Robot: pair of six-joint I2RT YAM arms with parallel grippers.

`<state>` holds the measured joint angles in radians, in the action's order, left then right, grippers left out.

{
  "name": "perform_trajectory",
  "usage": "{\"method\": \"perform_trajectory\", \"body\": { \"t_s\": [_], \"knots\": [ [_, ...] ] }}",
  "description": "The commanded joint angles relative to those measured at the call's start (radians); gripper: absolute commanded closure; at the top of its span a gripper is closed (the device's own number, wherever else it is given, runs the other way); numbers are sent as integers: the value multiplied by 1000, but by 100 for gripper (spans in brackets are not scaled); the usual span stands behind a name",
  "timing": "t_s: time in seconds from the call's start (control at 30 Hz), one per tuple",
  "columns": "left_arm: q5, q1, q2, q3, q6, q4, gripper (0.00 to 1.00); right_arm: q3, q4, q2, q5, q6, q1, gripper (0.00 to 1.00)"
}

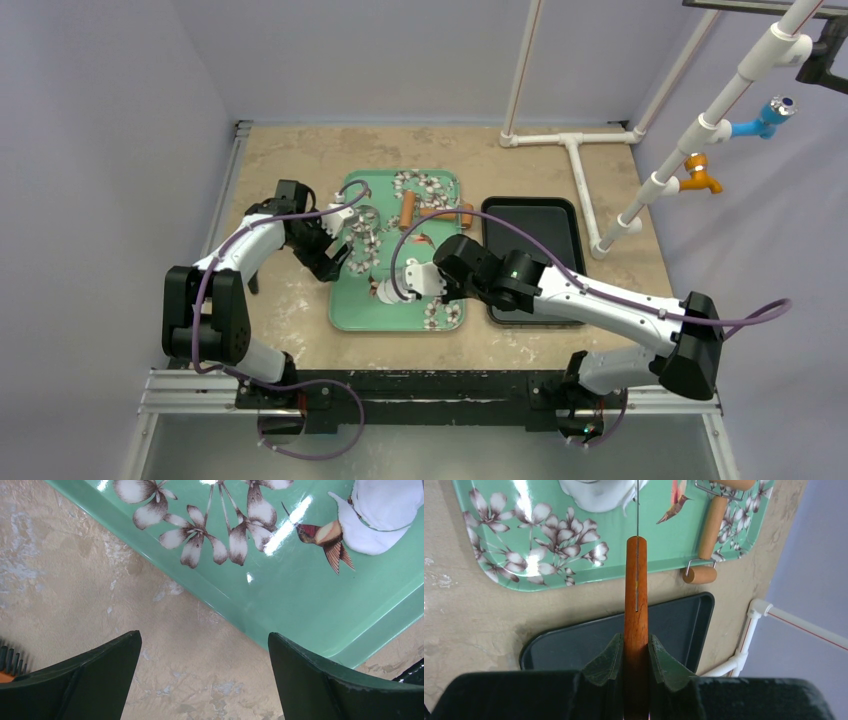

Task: Roll out the dumpling wrappers from the dough
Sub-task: Remove the dumpling wrapper from the work surface.

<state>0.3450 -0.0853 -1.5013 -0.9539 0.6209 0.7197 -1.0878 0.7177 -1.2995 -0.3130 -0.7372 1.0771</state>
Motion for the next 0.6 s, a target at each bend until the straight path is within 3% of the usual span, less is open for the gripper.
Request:
{"method": "perform_trajectory", "body": {
  "t_s": [0.0,0.33,0.57],
  "knots": [
    [27,8,14,-22,-4,-10,0,0,85,41,-74,34,-2,100],
    [26,7,20,-22,-3,-10,0,7,158,86,-96,60,-2,100],
    [25,8,22,-21,-3,-8,0,-22,96,109,-89,69,-2,100]
  ]
}}
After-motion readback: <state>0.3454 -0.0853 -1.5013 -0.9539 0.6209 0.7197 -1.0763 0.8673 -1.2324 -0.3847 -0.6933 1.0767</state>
